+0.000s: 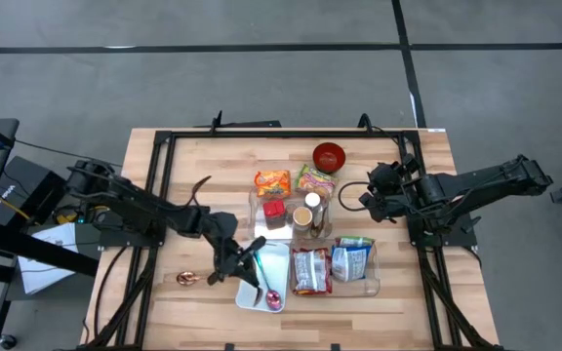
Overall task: Pick & Place Food Item
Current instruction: Put the gold spoon into the white bin
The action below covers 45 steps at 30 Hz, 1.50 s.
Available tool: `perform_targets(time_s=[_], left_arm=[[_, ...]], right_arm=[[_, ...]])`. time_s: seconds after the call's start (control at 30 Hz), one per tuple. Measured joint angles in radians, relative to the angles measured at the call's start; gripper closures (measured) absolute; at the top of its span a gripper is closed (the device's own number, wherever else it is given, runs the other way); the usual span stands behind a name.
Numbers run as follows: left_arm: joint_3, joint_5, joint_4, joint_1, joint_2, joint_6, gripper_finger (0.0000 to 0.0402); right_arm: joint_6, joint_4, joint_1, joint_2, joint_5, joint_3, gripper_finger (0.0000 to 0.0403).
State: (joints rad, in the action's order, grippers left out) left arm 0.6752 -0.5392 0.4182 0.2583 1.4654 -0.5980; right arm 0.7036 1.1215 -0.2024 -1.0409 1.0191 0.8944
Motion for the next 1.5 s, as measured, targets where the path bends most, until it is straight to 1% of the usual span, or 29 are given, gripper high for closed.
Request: perform_targets(time_s=[0.13,0.27,0.6,1.0,1.23,1.33,1.43,1.5], left_arm=[[0.021,0.005,-0.012,-0.002,0.058,-0.021,0.0396],[0.040,0.017,-0.044,-0.003,0.091,-0.051,0.0396],[0.045,0.018,-0.076,-0.056,0.102,-0.053,0.0396],[0.044,0.023,-0.053,-0.058,0.181,-0.057,0.0395],[0.044,0.023,-0.051,-0.058,0.180,-0.050,0.0395],[0.044,0.024,-0.051,-0.058,0.180,0.003,0.0389],[0.044,0.076,-0.051,-0.058,0.180,0.083,0.0372],[0.044,0.087,-0.051,-0.058,0.180,0.103,0.0357]], right_arm=[[0.000,-0.001,0.000,0.000,0.000,0.000,0.0227],[0.000,-0.001,0.000,0.000,0.000,0.000,0.0227],[0.000,-0.001,0.000,0.000,0.000,0.000,0.0227],[-0.004,-0.004,0.000,0.000,-0.001,0.000,0.0227],[-0.004,-0.004,0.000,0.000,-0.001,0.000,0.0227],[-0.004,-0.004,0.000,0.000,-0.001,0.000,0.0227],[-0.004,-0.004,0.000,0.000,-0.001,0.000,0.0227],[-0.004,-0.004,0.000,0.000,-0.001,0.000,0.0227]])
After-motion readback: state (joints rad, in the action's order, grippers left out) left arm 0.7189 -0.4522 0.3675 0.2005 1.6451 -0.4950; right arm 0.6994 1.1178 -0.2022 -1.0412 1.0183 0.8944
